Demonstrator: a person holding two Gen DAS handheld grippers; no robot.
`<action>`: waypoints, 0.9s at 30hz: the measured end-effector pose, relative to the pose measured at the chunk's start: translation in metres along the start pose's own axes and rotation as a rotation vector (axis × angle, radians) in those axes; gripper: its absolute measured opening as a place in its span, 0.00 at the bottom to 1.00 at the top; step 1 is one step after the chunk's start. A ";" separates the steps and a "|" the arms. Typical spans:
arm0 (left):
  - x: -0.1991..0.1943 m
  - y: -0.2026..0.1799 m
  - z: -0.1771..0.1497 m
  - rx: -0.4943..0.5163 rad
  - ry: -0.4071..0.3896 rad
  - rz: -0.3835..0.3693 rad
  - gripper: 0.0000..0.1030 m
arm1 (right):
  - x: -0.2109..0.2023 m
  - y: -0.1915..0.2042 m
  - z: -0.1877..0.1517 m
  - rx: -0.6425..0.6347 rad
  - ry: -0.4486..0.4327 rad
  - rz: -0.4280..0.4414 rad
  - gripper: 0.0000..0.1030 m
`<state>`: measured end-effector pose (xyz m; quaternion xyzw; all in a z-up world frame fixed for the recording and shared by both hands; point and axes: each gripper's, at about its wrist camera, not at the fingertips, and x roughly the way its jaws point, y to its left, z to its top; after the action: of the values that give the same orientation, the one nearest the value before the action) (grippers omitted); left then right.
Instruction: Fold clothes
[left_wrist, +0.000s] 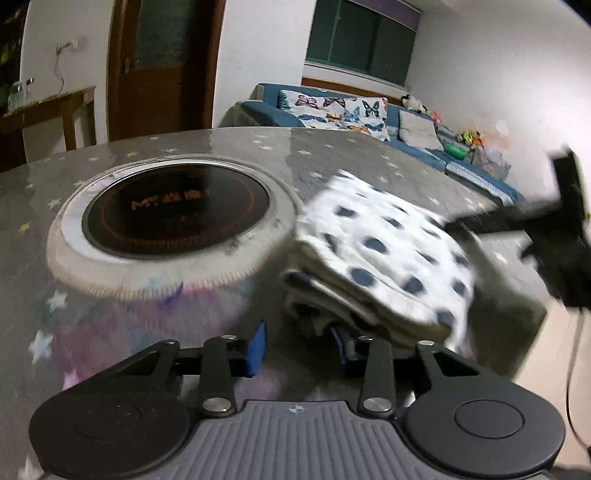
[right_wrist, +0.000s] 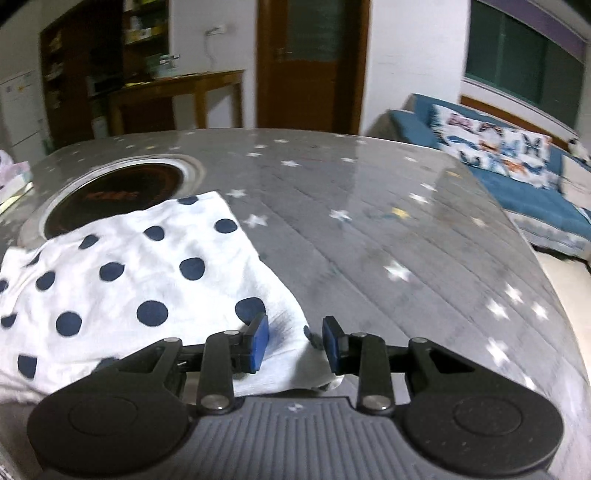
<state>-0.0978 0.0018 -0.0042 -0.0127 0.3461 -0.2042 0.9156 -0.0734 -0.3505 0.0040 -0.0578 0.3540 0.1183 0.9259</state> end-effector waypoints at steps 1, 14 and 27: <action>0.006 0.003 0.005 -0.004 -0.001 0.001 0.34 | -0.004 -0.001 -0.005 0.017 -0.003 -0.011 0.30; 0.025 0.017 0.039 -0.014 0.018 0.026 0.51 | -0.059 0.019 -0.017 -0.050 -0.109 -0.010 0.47; -0.007 0.007 0.055 -0.185 -0.008 0.011 0.85 | -0.045 0.154 -0.004 -0.619 -0.140 0.279 0.58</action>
<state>-0.0648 0.0039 0.0410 -0.0961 0.3598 -0.1661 0.9131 -0.1483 -0.2102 0.0278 -0.2788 0.2416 0.3491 0.8614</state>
